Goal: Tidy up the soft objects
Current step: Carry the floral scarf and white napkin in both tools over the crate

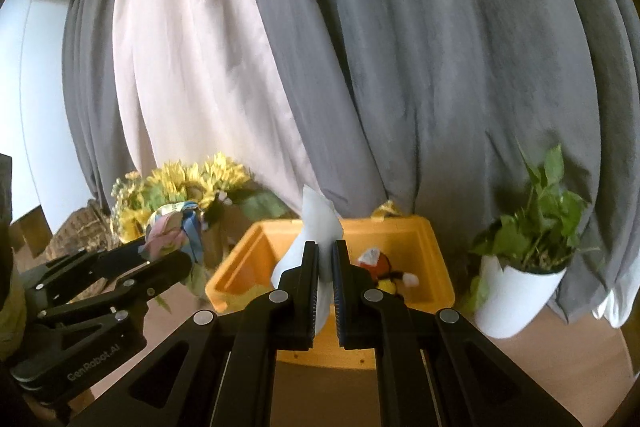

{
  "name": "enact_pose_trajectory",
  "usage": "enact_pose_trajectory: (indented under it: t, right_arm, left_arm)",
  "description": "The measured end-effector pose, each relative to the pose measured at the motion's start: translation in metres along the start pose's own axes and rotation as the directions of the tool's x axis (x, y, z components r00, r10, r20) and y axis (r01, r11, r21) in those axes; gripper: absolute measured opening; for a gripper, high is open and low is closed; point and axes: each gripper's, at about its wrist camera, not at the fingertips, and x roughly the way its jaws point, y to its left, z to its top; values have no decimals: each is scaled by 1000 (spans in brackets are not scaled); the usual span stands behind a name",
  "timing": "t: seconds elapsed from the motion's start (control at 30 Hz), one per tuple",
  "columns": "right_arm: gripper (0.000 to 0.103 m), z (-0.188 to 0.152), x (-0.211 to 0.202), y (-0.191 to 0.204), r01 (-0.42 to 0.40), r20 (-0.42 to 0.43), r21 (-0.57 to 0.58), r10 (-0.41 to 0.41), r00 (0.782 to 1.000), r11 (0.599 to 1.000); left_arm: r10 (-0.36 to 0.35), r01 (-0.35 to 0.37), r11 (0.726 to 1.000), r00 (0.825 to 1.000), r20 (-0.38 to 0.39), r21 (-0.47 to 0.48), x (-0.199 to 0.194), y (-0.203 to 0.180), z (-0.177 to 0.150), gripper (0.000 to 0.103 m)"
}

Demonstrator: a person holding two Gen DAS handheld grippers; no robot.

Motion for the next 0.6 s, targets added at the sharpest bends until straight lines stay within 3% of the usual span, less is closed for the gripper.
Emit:
enact_pose_trajectory:
  t: [0.6]
  right_arm:
    - [9,26,49,-5,-24,48,17,23,999,1000]
  left_arm:
    - [2,-2,1000,1000,13,-8,49,22,23,38]
